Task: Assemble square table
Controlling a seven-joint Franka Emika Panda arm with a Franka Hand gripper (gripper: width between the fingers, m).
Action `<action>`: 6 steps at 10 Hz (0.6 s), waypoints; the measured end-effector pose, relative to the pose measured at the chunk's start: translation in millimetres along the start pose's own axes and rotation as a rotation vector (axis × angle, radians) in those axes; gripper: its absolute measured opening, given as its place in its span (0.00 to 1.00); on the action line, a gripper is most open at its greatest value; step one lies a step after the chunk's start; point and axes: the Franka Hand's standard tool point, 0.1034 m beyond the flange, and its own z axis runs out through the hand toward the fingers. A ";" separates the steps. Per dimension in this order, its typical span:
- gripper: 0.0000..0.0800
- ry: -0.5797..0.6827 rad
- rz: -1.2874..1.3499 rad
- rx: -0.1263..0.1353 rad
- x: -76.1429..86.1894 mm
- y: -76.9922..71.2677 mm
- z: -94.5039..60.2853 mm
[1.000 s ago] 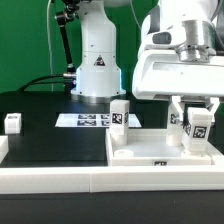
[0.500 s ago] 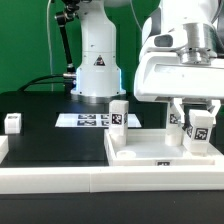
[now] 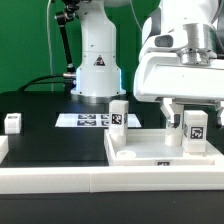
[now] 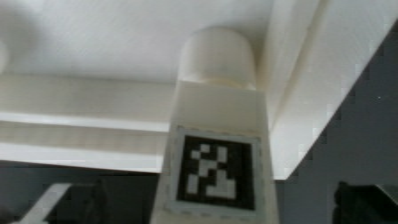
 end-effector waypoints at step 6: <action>0.81 0.006 -0.020 0.008 24.3 13.0 -18.9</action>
Offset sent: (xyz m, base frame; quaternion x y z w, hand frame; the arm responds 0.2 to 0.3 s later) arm -0.0007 -0.0066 0.0235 0.0125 -0.0260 -0.0065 0.9996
